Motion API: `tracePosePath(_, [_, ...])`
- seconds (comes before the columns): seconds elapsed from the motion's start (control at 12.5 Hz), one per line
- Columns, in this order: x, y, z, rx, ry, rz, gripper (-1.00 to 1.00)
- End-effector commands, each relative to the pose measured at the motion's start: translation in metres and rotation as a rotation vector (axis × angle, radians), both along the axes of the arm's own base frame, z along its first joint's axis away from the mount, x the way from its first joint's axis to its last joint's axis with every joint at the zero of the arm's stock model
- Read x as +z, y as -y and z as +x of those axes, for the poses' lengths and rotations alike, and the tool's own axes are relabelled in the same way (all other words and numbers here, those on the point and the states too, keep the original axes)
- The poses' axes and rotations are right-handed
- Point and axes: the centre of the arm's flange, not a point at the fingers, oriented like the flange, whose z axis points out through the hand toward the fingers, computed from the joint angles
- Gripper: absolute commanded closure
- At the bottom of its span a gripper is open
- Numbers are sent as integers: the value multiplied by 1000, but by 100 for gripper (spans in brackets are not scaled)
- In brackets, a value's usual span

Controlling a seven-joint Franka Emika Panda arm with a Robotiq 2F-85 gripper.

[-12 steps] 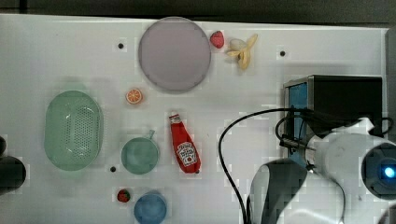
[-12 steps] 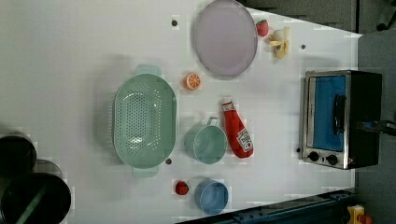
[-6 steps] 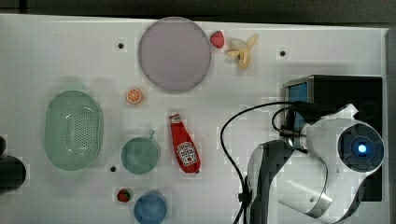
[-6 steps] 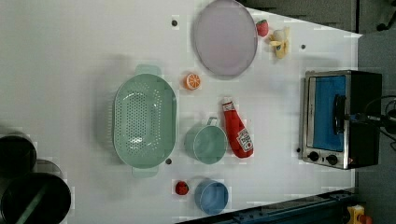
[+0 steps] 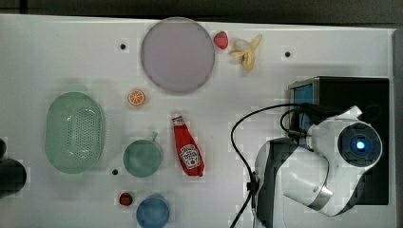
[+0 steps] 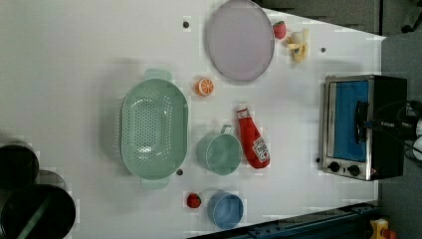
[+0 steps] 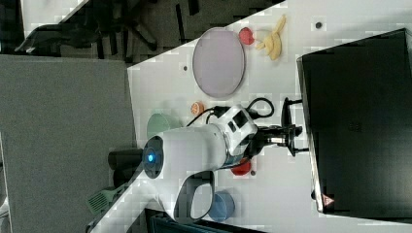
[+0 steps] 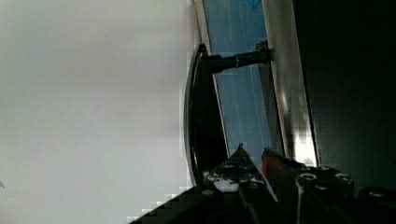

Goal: Flap open oven.

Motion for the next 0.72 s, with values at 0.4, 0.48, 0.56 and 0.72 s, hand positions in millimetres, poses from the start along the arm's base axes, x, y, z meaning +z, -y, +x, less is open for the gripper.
tracePosePath(0.4, [-9, -21, 14, 91, -39, -51, 65])
tracePosePath(0.48, [-10, -27, 16, 95, -54, -82, 65])
tracePosePath(0.56, [-12, -35, 19, 100, -66, -121, 65])
tracePosePath(0.72, [-18, -57, 23, 123, -98, -207, 65])
